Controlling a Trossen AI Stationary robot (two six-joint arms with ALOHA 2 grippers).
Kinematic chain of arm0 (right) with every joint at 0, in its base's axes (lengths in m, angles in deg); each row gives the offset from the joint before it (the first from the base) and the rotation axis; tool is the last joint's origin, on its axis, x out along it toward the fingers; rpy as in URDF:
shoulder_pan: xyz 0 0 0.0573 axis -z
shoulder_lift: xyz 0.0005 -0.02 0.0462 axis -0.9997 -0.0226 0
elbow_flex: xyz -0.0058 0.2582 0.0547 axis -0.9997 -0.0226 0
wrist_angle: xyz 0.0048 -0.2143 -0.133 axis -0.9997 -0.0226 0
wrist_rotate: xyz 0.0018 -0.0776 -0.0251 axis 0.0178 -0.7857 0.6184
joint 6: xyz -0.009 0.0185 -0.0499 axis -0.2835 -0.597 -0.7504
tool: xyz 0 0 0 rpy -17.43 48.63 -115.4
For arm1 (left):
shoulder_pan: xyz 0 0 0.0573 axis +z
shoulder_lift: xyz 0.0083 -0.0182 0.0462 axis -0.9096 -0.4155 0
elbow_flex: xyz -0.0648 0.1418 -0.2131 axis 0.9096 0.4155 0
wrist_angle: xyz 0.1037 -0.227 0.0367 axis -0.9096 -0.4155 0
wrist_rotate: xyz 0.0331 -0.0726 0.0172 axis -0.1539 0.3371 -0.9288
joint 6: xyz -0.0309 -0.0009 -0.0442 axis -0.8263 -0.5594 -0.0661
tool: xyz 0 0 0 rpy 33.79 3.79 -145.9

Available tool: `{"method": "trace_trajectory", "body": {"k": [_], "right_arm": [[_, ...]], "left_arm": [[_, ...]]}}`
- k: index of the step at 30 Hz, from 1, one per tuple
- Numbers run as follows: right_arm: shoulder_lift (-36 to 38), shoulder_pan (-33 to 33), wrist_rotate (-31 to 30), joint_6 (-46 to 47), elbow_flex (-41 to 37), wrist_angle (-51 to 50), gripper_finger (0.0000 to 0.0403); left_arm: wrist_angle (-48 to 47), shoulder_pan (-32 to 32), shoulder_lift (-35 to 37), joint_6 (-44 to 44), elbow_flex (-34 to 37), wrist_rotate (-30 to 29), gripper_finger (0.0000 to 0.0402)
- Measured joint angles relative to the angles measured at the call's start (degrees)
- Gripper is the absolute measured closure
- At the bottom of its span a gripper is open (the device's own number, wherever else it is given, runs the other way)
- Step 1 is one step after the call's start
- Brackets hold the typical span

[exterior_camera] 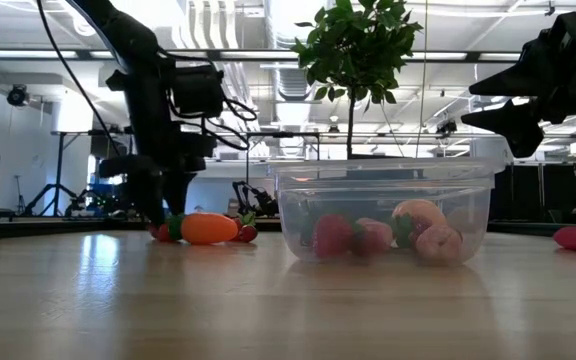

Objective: Pick and placing Produce into tupperware
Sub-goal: Put the red strawberry into the transparent bin

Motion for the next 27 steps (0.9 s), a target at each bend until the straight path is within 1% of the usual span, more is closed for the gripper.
{"method": "trace_trajectory", "body": {"k": [8, 13, 16, 23, 27], "right_arm": [[0.0, 0.0, -0.01, 0.0, 0.0, 0.0, 0.017], [0.0, 0.01, -0.02, 0.0, 0.0, 0.0, 0.017], [0.0, 0.0, -0.01, 0.0, 0.0, 0.0, 0.017], [0.0, 0.01, -0.02, 0.0, 0.0, 0.0, 0.017], [0.0, 0.0, -0.02, 0.0, 0.0, 0.0, 0.017]], "left_arm": [[0.55, 1.56, 0.0, -0.06, 2.82, -0.16, 0.0176], [0.7, 1.61, 0.0, -0.22, 3.15, -0.14, 0.0179], [1.22, 1.61, 0.0, -0.7, 3.08, -0.1, 0.0199], [1.66, 1.63, 0.0, -1.77, 3.11, 0.21, 0.0264], [1.72, 1.62, 0.02, -2.96, 3.11, 0.23, 0.0276]]}}
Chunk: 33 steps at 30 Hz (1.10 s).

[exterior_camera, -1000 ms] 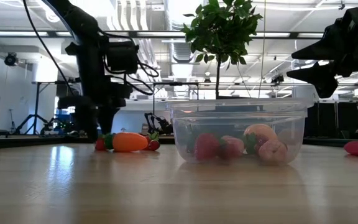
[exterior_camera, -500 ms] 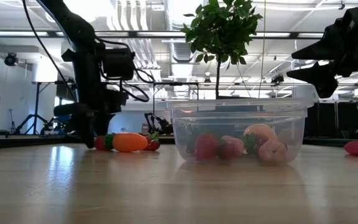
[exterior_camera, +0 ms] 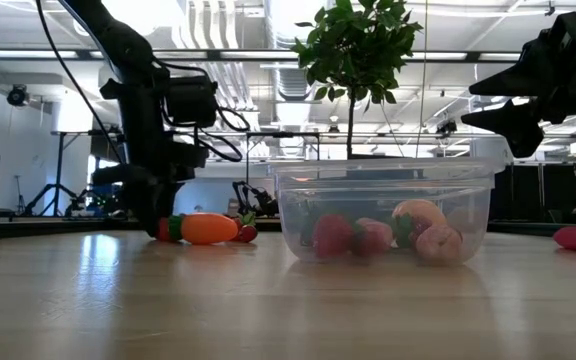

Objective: Pick and placing Produce into tupperware
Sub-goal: Put the red strawberry into the transparent bin

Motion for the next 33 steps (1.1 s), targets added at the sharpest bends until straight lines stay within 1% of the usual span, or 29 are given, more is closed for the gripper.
{"method": "trace_trajectory", "body": {"k": [4, 7, 11, 13, 16, 18, 21, 24, 26, 28, 30, 31, 33], "right_arm": [[0.0, 0.01, 0.01, 0.0, 0.0, 0.0, 0.017], [0.0, 0.0, 0.0, 0.0, 0.0, 0.0, 0.017], [0.0, 0.02, 0.0, 0.0, 0.0, 0.0, 0.017], [0.0, 0.0, 0.0, 0.0, 0.0, 0.0, 0.017], [0.0, 0.01, 0.0, 0.0, 0.0, 0.0, 0.017], [0.0, 0.01, 0.01, 0.01, 0.0, 0.02, 0.017], [0.0, 0.0, 0.0, 0.0, 0.0, 0.02, 0.017], [0.0, 0.0, 0.01, 0.0, 0.0, 0.02, 0.017], [0.0, 0.0, 0.01, 0.0, 0.0, 0.02, 0.017], [0.0, 0.02, 0.0, 0.0, 0.0, 0.02, 0.017], [0.0, 0.02, 0.02, 0.0, 0.0, 0.02, 0.017], [0.0, 0.02, 0.0, 0.0, 0.0, 0.02, 0.017], [0.0, 0.0, 0.0, 0.0, 0.0, 0.02, 0.017]], "left_arm": [[-0.4, -0.01, 0.02, -3.83, -0.37, 0.04, 0.0269], [-2.14, -0.14, 1.06, -7.22, -2.47, 0.07, 0.0268], [-3.35, -0.53, 3.95, -15.56, -6.32, 0.44, 0.0268], [-2.12, -0.79, 5.94, -20.38, -8.19, 3.78, 0.0268], [0.62, -2.64, 7.35, -24.82, -10.11, 11.67, 0.0268], [3.67, -5.56, 7.14, -25.85, -10.54, 13.98, 0.0267], [9.79, -11.71, 4.55, -26.32, -10.54, 14.4, 0.0267], [13.57, -18.58, -0.18, -31.29, -11.59, 14.47, 0.0267], [15.33, -22.78, -3.19, -34.3, -13.83, 14.34, 0.0267], [16.49, -26.5, -5.73, -34.8, -17.18, 12.48, 0.0267], [16.48, -29.27, -8.02, -34.54, -20.83, 8.86, 0.0267], [16.42, -30.2, -9.07, -34.5, -22.82, 7.35, 0.0267], [16.47, -31.16, -11.12, -34.45, -26.39, 6.19, 0.0267]]}}
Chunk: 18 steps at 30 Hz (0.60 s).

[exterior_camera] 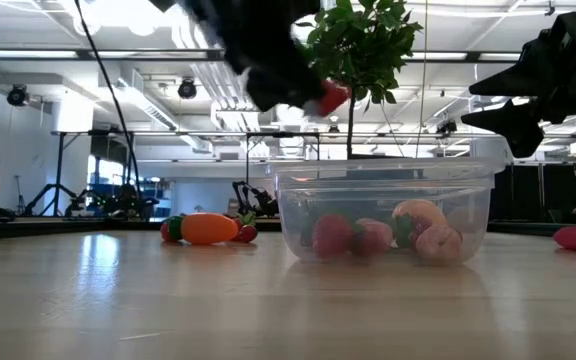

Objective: Pick and placing Produce into tupperware
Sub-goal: Put the red strawberry into the transparent bin, then put the orange carrot into the transparent bin

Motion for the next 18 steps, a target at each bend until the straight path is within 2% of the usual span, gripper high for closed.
{"method": "trace_trajectory", "body": {"k": [7, 10, 16, 18], "right_arm": [[0.0, 0.01, 0.0, 0.01, 0.0, 0.0, 0.017], [0.06, 0.01, 0.02, 0.0, 0.0, -0.02, 0.017], [0.0, -0.01, 0.02, 0.0, 0.0, -0.03, 0.017], [0.04, 0.01, 0.0, 0.02, 0.0, 0.0, 0.017]], "left_arm": [[-1.06, -0.94, -10.83, 0.15, -9.7, 0.14, 0.0267], [-3.41, -0.62, -12.61, -1.82, -12.72, -0.51, 0.0258], [-11.7, -0.58, -12.18, -1.97, -14.49, -7.22, 0.0202], [-12.97, -0.45, -11.34, -2.4, -14.43, -7.86, 0.018]]}}
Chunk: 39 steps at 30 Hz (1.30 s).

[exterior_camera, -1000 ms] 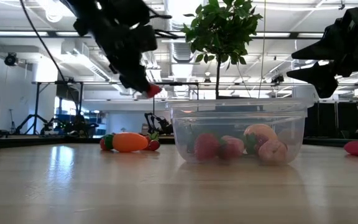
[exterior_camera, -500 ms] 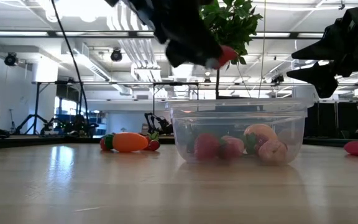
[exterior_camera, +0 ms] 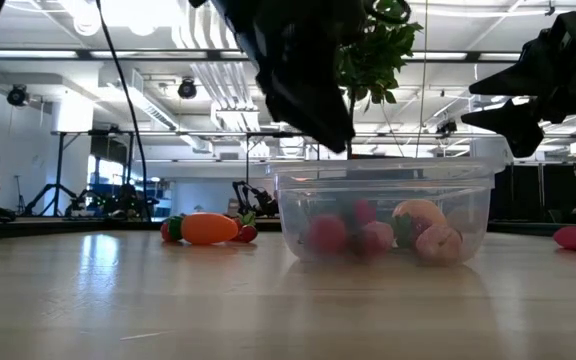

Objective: Pick and placing Produce into tupperware
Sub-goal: Put the orange carrot into the transparent bin

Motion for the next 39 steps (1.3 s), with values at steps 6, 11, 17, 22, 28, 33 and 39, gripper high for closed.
{"method": "trace_trajectory", "body": {"k": [6, 11, 17, 22, 28, 33, 39], "right_arm": [[-0.02, 0.0, 0.0, -0.02, 0.0, -0.02, 0.017], [0.0, 0.0, 0.02, -0.02, 0.0, -0.02, 0.017], [-0.04, -0.01, 0.0, -0.02, 0.0, -0.02, 0.017], [-0.04, 0.0, 0.02, -0.02, 0.0, -0.05, 0.017], [0.02, -0.01, 0.0, -0.02, 0.0, -0.02, 0.017], [-0.02, -0.02, 0.02, -0.02, 0.0, -0.02, 0.017], [-0.04, -0.02, 0.01, -0.02, 0.0, -0.04, 0.017]], "left_arm": [[-13.47, 0.02, 2.72, -3.25, 0.05, -1.66, 0.0136], [-29.88, 0.47, 7.96, -3.77, 3.66, -4.4, 0.0132], [-17.36, 2.38, 15.42, -0.63, 16.64, -4.07, 0.0132], [-11.25, 4.99, 18.09, 1.02, 24.38, -3.94, 0.0132], [-7.97, 7.74, 19.38, 8.24, 28.1, -4.27, 0.0132], [-3.43, 10.42, 18.64, 13.52, 27.64, -4.05, 0.0132], [-3.61, 13.81, 18.72, 16.74, 27.97, 0.65, 0.0132]]}}
